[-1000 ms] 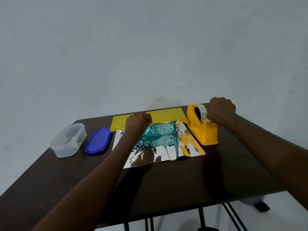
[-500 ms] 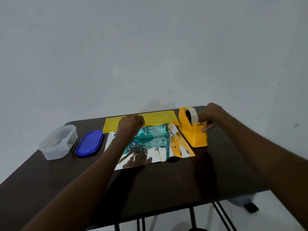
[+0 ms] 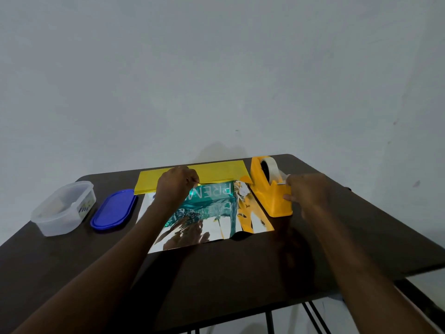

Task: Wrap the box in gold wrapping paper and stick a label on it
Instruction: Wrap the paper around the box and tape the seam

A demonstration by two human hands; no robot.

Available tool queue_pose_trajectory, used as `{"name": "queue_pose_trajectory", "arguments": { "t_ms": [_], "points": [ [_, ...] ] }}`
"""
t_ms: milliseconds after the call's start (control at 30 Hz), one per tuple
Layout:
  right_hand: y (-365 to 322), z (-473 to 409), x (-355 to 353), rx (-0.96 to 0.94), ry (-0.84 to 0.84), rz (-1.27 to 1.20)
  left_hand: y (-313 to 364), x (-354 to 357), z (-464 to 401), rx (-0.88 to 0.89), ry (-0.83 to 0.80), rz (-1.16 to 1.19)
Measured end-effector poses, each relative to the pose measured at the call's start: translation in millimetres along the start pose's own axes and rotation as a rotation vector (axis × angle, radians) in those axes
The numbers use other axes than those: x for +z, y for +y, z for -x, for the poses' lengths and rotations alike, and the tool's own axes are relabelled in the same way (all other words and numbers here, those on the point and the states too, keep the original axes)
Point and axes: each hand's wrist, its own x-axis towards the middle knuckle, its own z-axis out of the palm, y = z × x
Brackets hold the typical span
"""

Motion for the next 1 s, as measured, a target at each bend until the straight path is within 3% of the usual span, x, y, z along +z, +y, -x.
{"name": "queue_pose_trajectory", "arguments": {
  "t_ms": [100,233,733,833,1000],
  "points": [
    [18.3,10.5,2.0,-0.065,0.056,0.121,0.2,0.6,0.8,-0.005,-0.005,0.006],
    [38.3,3.1,3.1,0.037,0.065,-0.017,-0.1,-0.1,1.3,-0.002,-0.001,0.023],
    [58.9,28.8,25.7,0.123,0.194,-0.177,-5.3,3.1,-0.6,-0.002,0.010,0.074],
    [51.0,45.8,32.9,0.016,0.143,-0.229,-4.9,3.5,-1.2,-0.007,0.009,0.078],
    [22.3,51.8,73.9,-0.110,-0.113,-0.265,-2.2,3.3,-1.3,-0.027,-0.019,0.120]
  ]
}}
